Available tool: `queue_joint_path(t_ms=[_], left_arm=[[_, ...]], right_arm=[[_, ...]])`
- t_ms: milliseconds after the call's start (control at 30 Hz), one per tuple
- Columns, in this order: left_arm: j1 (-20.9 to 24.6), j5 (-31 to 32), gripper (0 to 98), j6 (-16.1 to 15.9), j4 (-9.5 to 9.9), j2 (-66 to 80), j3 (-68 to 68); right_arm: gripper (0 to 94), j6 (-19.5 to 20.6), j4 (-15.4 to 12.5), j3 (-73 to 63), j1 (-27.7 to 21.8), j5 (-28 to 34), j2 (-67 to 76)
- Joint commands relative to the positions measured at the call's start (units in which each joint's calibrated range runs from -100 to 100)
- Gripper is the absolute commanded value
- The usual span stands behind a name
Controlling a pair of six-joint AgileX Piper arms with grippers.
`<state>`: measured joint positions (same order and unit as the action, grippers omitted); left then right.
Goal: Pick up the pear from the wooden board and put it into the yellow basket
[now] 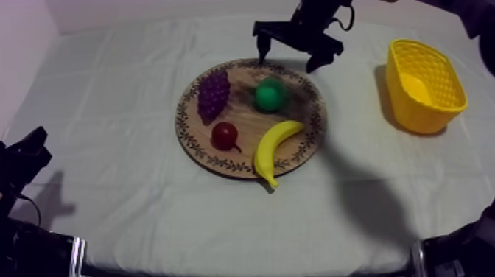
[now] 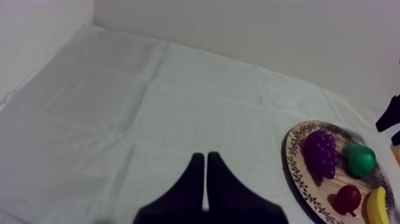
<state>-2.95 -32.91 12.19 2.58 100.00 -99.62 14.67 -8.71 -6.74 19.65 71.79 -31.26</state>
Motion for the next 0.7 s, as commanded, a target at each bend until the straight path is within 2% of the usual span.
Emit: queue_joint_path(t_ms=[0, 667], left_arm=[[0.02, 0.01, 0.1, -0.01, -0.02, 0.00, -0.05], [0.02, 0.01, 0.1, -0.01, -0.02, 0.00, -0.05]], right_arm=[[91.6, -0.20, -0.29, -0.61, 0.12, 0.71, -2.02], [87.1, -0.58, -1.63, -5.02, 1.53, 0.84, -11.51]])
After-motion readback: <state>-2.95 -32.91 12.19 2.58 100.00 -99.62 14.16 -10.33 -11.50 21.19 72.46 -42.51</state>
